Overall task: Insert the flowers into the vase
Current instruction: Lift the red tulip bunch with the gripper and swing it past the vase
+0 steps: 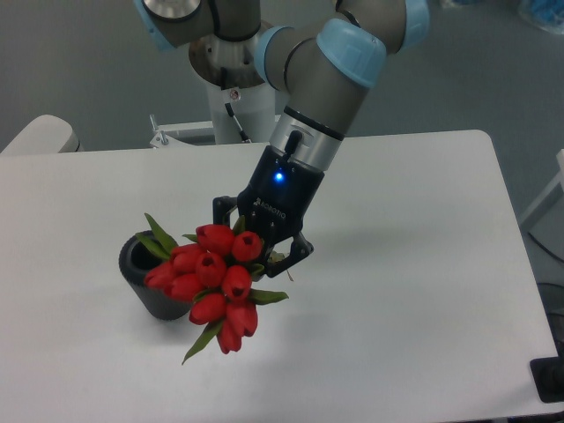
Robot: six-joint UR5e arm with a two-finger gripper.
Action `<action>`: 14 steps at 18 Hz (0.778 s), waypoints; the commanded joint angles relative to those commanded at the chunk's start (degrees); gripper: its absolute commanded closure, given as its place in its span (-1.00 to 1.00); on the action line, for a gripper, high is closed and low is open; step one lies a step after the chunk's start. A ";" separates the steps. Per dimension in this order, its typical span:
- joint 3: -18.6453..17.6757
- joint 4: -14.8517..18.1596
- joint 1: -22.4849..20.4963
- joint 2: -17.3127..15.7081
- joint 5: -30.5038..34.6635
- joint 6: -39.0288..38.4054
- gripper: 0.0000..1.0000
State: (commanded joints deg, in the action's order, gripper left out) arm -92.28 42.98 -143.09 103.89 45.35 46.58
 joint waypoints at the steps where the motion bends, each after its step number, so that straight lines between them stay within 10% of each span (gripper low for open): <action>1: -0.35 -0.09 0.09 0.00 0.00 0.17 0.66; 14: -0.44 -0.26 3.25 -1.05 0.26 -0.62 0.63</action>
State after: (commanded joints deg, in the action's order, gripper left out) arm -92.73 42.72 -139.84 102.83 45.61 45.97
